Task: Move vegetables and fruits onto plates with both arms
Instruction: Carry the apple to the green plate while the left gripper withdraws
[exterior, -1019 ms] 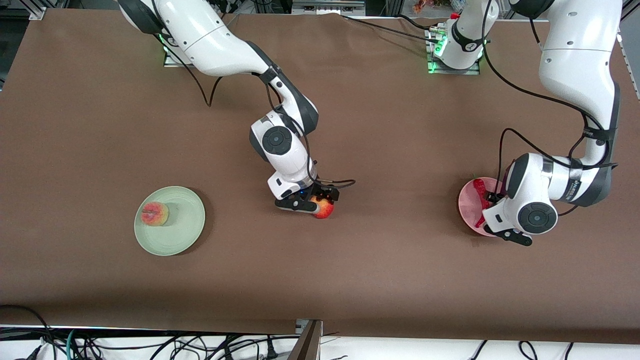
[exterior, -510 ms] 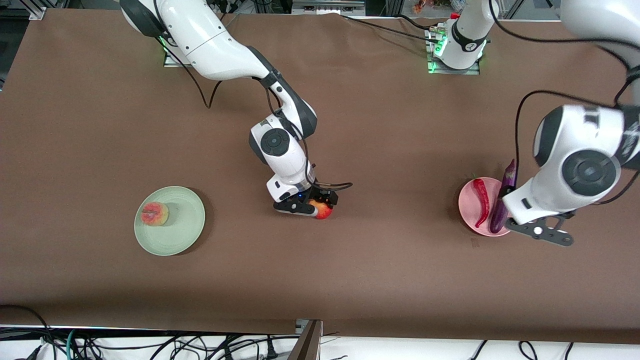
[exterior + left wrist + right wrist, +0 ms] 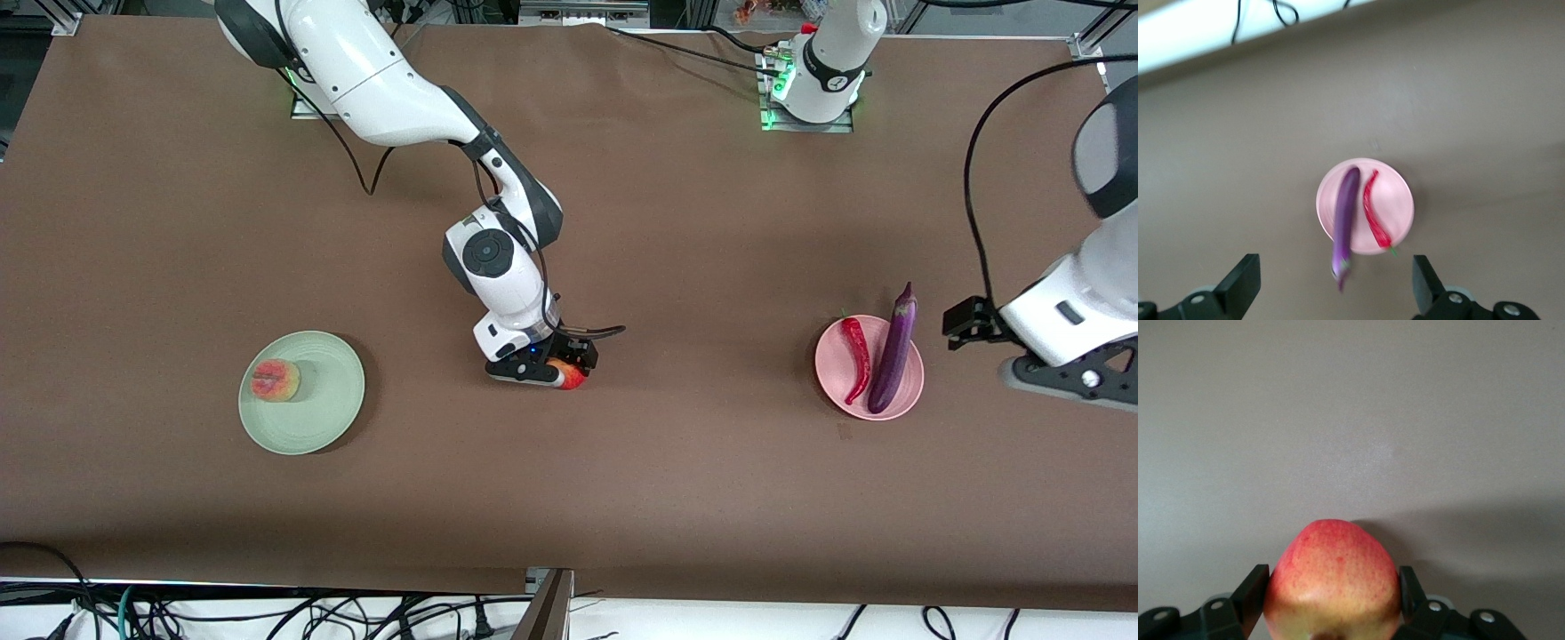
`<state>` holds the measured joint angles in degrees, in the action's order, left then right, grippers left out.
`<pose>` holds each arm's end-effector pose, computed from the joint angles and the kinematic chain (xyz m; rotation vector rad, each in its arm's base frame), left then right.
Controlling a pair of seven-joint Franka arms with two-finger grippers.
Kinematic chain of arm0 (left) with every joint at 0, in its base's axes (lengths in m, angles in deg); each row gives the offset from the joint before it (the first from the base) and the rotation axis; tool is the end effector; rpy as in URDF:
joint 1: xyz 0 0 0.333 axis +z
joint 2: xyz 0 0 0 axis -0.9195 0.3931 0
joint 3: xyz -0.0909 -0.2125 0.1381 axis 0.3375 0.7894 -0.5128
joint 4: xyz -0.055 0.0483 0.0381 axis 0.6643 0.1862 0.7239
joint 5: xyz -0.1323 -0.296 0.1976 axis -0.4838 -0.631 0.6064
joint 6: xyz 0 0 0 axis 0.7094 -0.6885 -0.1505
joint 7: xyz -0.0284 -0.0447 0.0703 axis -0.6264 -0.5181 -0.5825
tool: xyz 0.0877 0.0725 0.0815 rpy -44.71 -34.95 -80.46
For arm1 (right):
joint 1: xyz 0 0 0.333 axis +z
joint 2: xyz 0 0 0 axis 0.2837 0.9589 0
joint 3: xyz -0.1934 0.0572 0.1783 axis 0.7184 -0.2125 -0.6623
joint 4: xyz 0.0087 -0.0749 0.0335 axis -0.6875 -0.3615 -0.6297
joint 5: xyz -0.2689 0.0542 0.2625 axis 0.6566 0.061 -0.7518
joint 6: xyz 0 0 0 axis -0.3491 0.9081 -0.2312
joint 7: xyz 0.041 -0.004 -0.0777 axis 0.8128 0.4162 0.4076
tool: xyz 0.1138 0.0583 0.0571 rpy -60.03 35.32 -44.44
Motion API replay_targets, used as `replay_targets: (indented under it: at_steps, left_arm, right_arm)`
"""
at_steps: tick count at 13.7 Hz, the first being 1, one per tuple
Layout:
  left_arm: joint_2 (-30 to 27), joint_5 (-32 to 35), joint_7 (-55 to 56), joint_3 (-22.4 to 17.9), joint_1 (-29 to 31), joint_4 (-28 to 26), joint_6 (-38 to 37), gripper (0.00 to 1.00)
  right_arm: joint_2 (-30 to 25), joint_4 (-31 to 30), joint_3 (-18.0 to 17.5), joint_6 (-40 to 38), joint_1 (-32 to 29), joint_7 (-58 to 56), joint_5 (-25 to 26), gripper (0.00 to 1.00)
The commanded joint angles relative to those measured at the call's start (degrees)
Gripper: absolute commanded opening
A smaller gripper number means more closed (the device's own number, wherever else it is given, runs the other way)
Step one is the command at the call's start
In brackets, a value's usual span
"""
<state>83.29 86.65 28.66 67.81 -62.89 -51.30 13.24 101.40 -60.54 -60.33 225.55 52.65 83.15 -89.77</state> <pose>0.6377 -0.0236 0.4955 -3.0230 0.2918 0.0383 0.5707 0.4564 0.1515 -2.8211 0.2931 -0.2899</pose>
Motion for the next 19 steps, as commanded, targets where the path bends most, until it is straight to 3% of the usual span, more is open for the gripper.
replay_targets:
  at_steps: [1, 2, 4, 5, 6, 8, 9, 11, 14, 16, 19]
  left_arm:
    - [-2.3, -3.5, 3.0, 0.0, 1.2, -0.7, -4.3, 1.00]
    - [-2.4, -3.8, 3.0, 0.0, 1.2, -0.7, -5.9, 1.00]
    - [-3.2, -4.1, 4.1, -0.1, 0.6, -1.7, -5.8, 1.00]
    - [-6.4, -5.1, 5.3, -0.2, -0.2, -5.8, -4.6, 1.00]
    - [-11.2, -6.3, 5.9, -2.0, -0.4, -12.5, 0.1, 1.00]
    - [-24.5, -7.1, 6.1, -3.8, -0.5, -33.0, 15.1, 1.00]
    - [-28.5, -7.2, 6.3, -4.1, -1.5, -38.8, 18.7, 1.00]
    - [-30.4, -7.2, 6.2, -5.8, -3.2, -41.2, 18.6, 1.00]
    - [-33.0, -7.8, 5.9, -7.9, -5.7, -42.5, 14.1, 1.00]
    - [-31.7, -7.7, 5.4, -10.9, -7.9, -41.6, 13.7, 1.00]
    - [-28.5, -7.3, 5.1, -10.1, -6.4, -38.7, 13.5, 1.00]
  right_arm:
    - [-0.1, 0.8, 0.6, -0.1, -0.1, 0.0, 1.2, 0.42]
    - [-1.6, 0.8, 1.5, -1.7, -0.5, -0.2, 1.2, 0.42]
    - [-5.7, 1.1, 2.1, -12.3, -2.9, -4.2, 0.9, 0.42]
    - [-7.5, 1.2, 2.0, -17.4, -5.0, -8.5, 0.5, 0.42]
    - [-9.7, 1.1, 1.9, -21.7, -7.4, -12.8, 0.2, 0.42]
    - [-12.3, 1.2, 1.9, -30.3, -12.2, -20.9, 0.1, 0.42]
    - [-12.9, 1.1, 1.9, -33.3, -14.9, -25.6, 0.1, 0.42]
    - [-13.5, 0.9, 2.1, -38.5, -19.6, -35.4, 0.1, 0.42]
    - [-13.0, 0.0, 2.1, -39.6, -27.2, -45.7, 0.2, 0.42]
    - [-12.5, -0.9, 2.1, -39.4, -29.6, -48.9, 0.3, 0.42]
    - [-9.9, -1.2, 2.1, -38.1, -31.7, -49.7, 0.1, 0.42]
